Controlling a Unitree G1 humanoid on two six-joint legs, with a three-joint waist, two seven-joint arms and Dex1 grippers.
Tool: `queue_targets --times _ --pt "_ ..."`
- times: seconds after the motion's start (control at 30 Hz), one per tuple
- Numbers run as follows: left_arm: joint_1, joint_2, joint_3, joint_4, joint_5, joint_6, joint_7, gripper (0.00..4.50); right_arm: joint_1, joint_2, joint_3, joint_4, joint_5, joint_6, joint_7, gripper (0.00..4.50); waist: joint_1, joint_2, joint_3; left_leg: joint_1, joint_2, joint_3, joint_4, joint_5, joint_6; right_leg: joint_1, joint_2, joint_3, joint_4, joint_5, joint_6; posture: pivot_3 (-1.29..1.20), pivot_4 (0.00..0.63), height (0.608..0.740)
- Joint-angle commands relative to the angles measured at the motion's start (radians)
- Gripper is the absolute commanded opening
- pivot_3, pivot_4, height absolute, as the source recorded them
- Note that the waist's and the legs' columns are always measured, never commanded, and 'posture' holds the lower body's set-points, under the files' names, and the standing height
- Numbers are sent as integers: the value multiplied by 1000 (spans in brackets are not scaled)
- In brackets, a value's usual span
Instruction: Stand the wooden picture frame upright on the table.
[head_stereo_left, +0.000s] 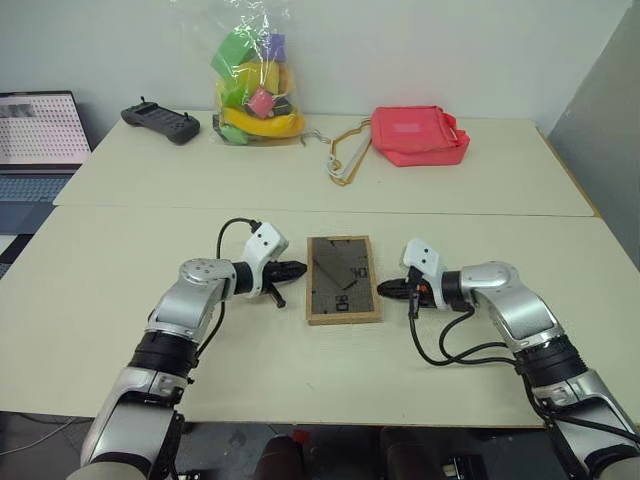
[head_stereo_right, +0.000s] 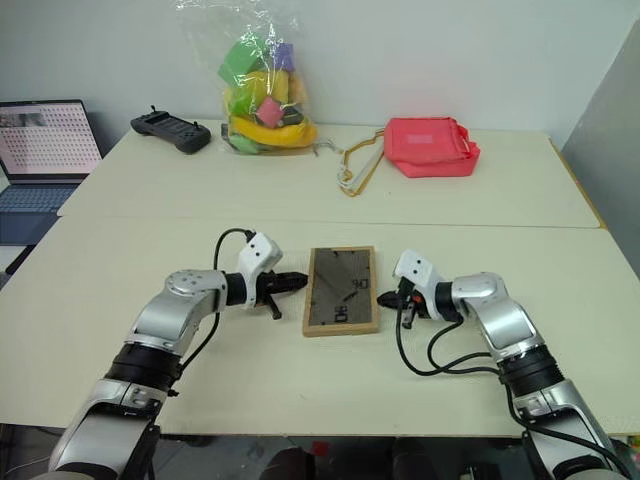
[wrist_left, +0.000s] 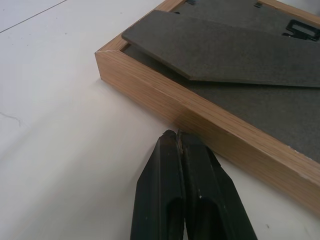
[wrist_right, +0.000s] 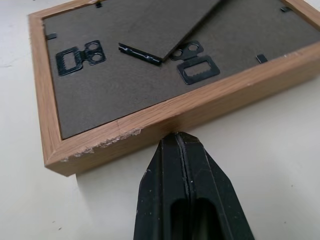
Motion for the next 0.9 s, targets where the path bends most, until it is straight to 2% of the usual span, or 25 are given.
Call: queue_targets --times 0.03,0.13,0.23,0.27,0.4,0.53,0.7,0.9 --pt "1 38 3 -41 17 -2 -23 41 -21 -41 -33 5 -6 -6 -11 0 0 0 0 0 0 0 0 0 0 0 0 0 0 0 0 0 150 740" --pt "29 84 36 -78 -14 51 -47 41 -50 -56 -37 68 -54 -52 -65 0 -2 0 0 0 0 0 0 0 0 0 0 0 0 0 0 0 150 740" --pt "70 151 115 -160 -134 207 -120 41 -90 -36 -49 136 -66 -96 -109 0 -11 0 0 1 0 0 -1 0 0 0 1 1 0 0 0 0 150 740" --pt "86 179 145 -188 -196 288 -161 423 -102 -24 -53 161 -63 -112 -117 0 -16 0 0 1 1 0 -1 0 0 0 1 0 0 0 0 0 150 740" --pt "86 256 223 -191 -393 643 -241 1142 -119 4 -47 241 -72 -165 -122 0 -23 0 0 1 1 0 -1 0 0 0 1 0 0 0 0 0 150 740" --pt "41 270 285 -146 -532 981 -229 1949 -110 15 -56 238 -63 -168 -122 0 -20 0 0 0 0 -1 -1 0 0 1 0 -1 0 0 0 0 150 740" --pt "35 224 347 -87 -590 1171 -161 2920 -77 43 -54 184 -46 -141 -138 0 -23 0 0 1 0 -1 -1 0 0 1 0 -1 0 0 0 0 150 740" --pt "71 186 333 -99 -611 1208 -111 4235 -16 80 -35 93 -50 -104 -153 0 -27 0 0 2 1 -1 -1 2 -4 1 0 -1 1 0 0 0 150 740"
